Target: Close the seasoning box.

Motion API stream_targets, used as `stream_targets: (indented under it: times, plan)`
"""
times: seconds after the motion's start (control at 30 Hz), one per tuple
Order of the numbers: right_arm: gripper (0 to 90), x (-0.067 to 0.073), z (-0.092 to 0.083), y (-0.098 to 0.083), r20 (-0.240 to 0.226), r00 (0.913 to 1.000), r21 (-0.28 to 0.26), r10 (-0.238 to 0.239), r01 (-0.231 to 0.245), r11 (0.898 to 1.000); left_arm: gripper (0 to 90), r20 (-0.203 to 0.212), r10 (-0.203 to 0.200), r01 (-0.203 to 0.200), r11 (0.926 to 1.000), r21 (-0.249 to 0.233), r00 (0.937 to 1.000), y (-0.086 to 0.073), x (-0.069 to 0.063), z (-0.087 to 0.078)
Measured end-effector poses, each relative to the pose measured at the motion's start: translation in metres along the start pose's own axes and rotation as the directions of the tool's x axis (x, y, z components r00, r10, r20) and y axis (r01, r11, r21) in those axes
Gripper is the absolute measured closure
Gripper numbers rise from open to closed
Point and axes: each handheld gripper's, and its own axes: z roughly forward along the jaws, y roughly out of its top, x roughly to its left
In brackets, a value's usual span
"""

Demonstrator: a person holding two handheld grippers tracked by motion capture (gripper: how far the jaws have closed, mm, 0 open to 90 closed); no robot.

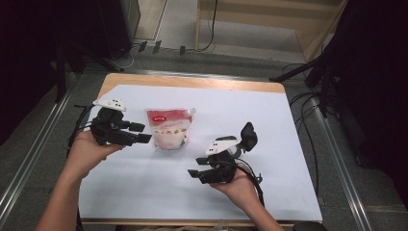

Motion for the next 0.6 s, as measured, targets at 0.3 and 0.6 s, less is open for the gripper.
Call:
stream_targets:
  times: [0.3, 0.6]
  plan:
    - [48.1, -0.001, -0.001, 0.0, -0.003, 1.0, -0.003, -0.004, 0.004, 1.0, 42.2, -0.036, -0.034, 0.034, 0.9994, -0.006, 0.9988, -0.006, 0.018, 0.015]
    - [48.2, 0.001, 0.004, -0.003, -0.004, 1.0, 0.008, -0.005, 0.005, 1.0, 43.0, -0.018, -0.024, 0.024, 0.9997, -0.007, 0.9995, 0.002, 0.021, 0.041]
